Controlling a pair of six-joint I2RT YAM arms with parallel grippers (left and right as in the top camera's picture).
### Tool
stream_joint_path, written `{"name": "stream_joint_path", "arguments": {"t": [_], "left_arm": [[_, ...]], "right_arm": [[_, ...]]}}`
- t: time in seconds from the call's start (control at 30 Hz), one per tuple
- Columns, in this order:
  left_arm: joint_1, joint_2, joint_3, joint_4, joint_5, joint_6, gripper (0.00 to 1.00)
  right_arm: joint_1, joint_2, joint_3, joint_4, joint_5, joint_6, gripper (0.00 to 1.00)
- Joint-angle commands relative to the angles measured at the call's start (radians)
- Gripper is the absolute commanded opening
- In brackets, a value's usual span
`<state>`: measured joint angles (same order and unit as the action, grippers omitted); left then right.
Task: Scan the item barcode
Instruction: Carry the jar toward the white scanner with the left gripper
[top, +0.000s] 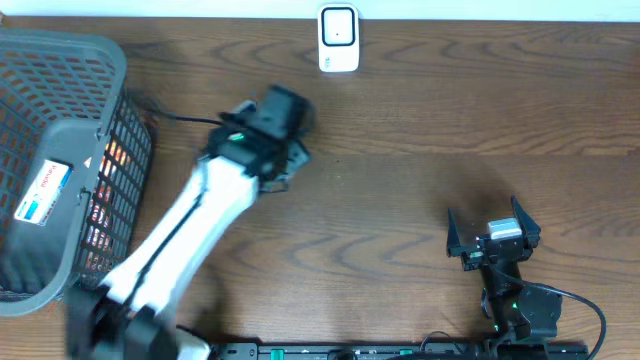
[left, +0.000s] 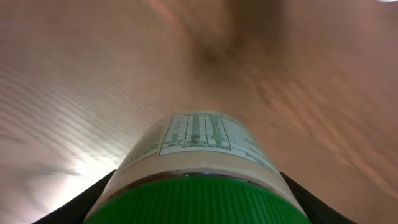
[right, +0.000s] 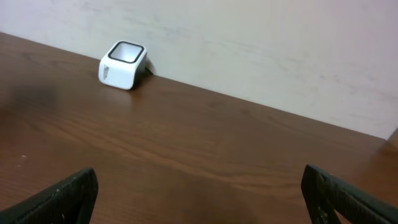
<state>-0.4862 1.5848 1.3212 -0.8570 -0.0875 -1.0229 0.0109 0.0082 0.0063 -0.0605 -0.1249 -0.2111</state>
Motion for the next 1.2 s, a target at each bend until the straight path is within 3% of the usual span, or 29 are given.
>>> {"name": "stream_joint_path", "arguments": {"t": [0.0,0.27,0.47,0.6,0.9,1.17], "left_arm": [[-0.05,0.138,0.006,0.035,-0.09,-0.21,0.64],[-0.105,0.357,0.006,0.047,-0.07,-0.58,0.64],[-0.129,0.384,0.006,0.117,-0.051,-0.609,0.65],[-0.134,0.383,0.006,0.179,-0.025,-0.484,0.65],[-0.108,0.383,0.006,0.198,-0.019,0.064,0.66],[-0.069,0.383,0.006,0.163,-0.09,0.187,0.66]], "right_arm": [[0.01,-0.002,-0.001,-0.004,0.004,0.016,0.99],[0.01,-0.003,-0.001,-0.004,0.004,0.016,0.99],[0.01,-0.002,-0.001,-0.004,0.004,0.016,0.99],[0.01,-0.003,-0.001,-0.004,0.004,0.016,0.99],[0.01,-0.003,-0.001,-0.004,0.004,0.016,0.99],[0.01,-0.003,-0.001,-0.004,0.004,0.016,0.99]]}}
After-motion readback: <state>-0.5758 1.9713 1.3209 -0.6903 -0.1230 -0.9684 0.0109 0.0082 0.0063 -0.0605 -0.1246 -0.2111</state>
